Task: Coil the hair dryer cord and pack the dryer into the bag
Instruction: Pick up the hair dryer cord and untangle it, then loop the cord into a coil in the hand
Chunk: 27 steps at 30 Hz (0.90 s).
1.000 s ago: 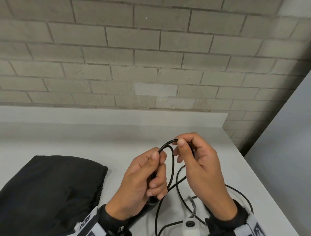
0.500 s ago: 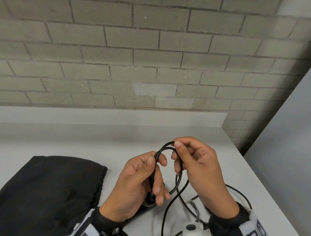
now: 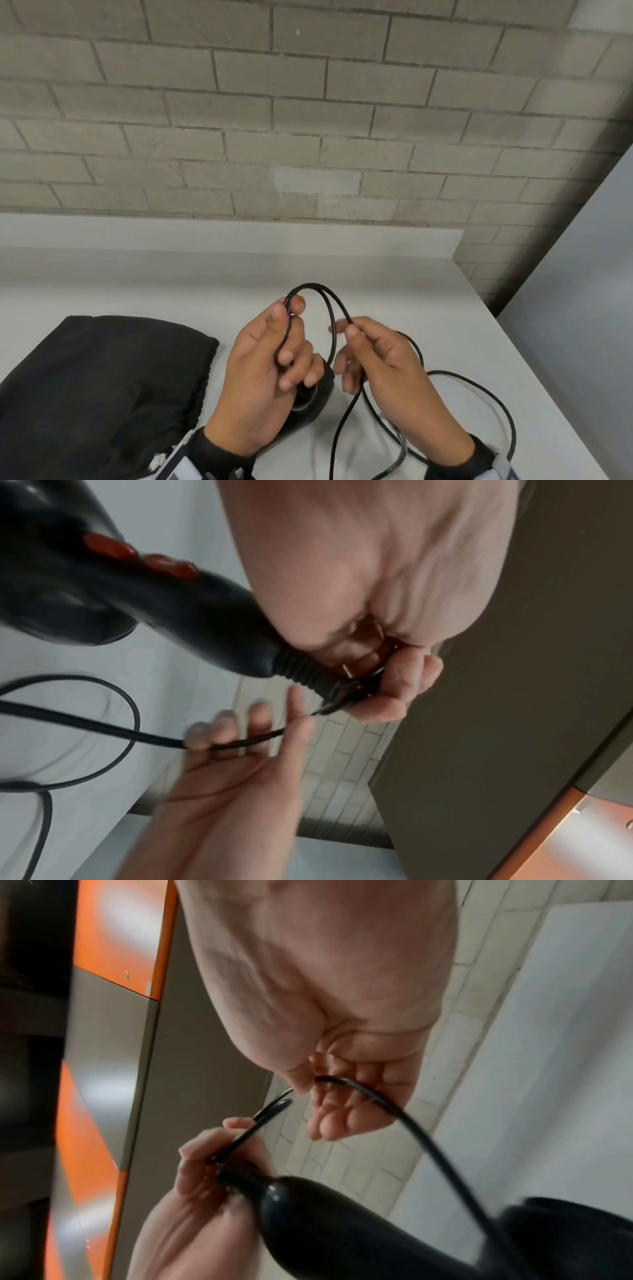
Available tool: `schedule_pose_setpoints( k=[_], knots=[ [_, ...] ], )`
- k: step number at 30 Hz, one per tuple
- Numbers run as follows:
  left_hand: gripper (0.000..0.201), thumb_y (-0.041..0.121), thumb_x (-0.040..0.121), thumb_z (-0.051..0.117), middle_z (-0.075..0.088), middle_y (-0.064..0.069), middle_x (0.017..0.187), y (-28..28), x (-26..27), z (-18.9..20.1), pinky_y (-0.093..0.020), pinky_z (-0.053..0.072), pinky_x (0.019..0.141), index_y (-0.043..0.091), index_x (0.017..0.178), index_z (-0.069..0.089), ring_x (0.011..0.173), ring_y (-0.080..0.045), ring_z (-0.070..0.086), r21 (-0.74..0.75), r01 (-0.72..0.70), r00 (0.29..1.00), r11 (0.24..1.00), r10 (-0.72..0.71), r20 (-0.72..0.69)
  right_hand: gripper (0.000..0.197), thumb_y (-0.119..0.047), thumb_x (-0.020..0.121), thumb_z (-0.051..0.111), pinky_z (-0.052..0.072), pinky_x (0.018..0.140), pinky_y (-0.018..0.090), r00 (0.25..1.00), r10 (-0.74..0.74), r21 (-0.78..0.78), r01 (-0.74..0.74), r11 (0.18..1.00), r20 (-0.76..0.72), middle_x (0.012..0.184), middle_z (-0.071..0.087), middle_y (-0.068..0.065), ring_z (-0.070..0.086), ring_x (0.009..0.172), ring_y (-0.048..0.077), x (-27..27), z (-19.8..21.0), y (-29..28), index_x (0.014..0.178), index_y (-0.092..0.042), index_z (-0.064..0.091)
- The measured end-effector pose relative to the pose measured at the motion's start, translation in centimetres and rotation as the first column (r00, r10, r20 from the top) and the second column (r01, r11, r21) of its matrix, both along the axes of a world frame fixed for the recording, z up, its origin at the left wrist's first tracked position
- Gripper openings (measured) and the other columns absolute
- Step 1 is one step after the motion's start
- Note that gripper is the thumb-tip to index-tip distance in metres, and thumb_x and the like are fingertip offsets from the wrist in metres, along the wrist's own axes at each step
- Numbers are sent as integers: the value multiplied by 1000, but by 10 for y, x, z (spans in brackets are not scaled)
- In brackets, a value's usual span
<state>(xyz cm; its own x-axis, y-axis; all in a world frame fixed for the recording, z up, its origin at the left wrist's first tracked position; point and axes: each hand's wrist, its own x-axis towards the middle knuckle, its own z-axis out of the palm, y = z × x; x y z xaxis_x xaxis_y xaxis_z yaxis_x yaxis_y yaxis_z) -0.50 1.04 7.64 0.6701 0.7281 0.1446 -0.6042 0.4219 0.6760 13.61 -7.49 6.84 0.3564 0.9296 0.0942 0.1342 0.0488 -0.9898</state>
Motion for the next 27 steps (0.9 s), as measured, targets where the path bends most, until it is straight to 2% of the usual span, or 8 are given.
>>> schedule_pose_setpoints(
  k=[5,9,11,13,15,18,23,27],
  knots=[
    [28,35,95,46,30,8,51,10,-3,9,-20,38,41,12,95,62,34,-3,26,-117,-206,978,972,206,-8,16,-27,99,50,55,85,38,1000,31,-147,-30,989,3,61,61,2,67,71,28,-1,-45,-24,99,-26,66],
    [33,38,96,43,31,7,54,19,-8,12,-20,40,46,11,102,62,39,-5,28,-119,-299,954,947,298,-26,20,-16,94,60,51,51,32,975,-80,-216,34,976,-209,59,51,13,51,45,24,-2,-70,-47,108,-2,55],
    [34,36,95,45,31,7,56,21,-10,12,-21,43,48,10,105,63,42,-7,29,-98,-313,950,945,311,-36,28,-22,84,65,36,42,21,965,-157,-210,112,971,-210,57,52,10,41,41,17,-1,-71,-57,106,-8,57],
    [31,33,94,46,32,6,57,20,-10,11,-23,44,50,10,106,63,44,-8,30,-70,-319,948,945,317,-37,15,-25,84,65,39,47,21,980,-191,-176,198,964,56,60,60,3,47,47,14,2,-67,-64,98,-29,64],
    [30,30,93,47,33,5,57,20,-10,11,-24,46,52,10,106,64,46,-9,31,-35,-322,946,946,321,-40,23,-27,87,65,48,61,13,899,-187,-106,247,963,396,73,67,-13,62,62,3,5,-64,-72,94,-48,62],
    [28,29,93,47,34,4,59,20,-9,10,-25,47,54,11,104,65,47,-10,32,26,-319,946,947,320,-58,19,-38,81,63,46,59,4,657,-148,7,212,977,739,81,62,-24,59,66,-9,6,-45,-77,98,-47,61],
    [25,30,97,48,33,3,60,19,-8,7,-27,47,55,11,99,64,48,-11,34,131,-281,952,951,293,-84,26,-42,101,30,42,39,12,377,-188,156,114,981,907,68,56,-15,50,50,2,-2,-18,-72,97,-39,56],
    [35,51,86,69,40,4,60,17,-9,2,-30,51,59,17,95,67,51,-13,44,265,-197,971,944,225,-79,20,-20,82,50,39,41,13,250,-246,244,38,969,937,65,55,-9,49,50,13,-8,2,-68,95,-35,56]
  ],
)
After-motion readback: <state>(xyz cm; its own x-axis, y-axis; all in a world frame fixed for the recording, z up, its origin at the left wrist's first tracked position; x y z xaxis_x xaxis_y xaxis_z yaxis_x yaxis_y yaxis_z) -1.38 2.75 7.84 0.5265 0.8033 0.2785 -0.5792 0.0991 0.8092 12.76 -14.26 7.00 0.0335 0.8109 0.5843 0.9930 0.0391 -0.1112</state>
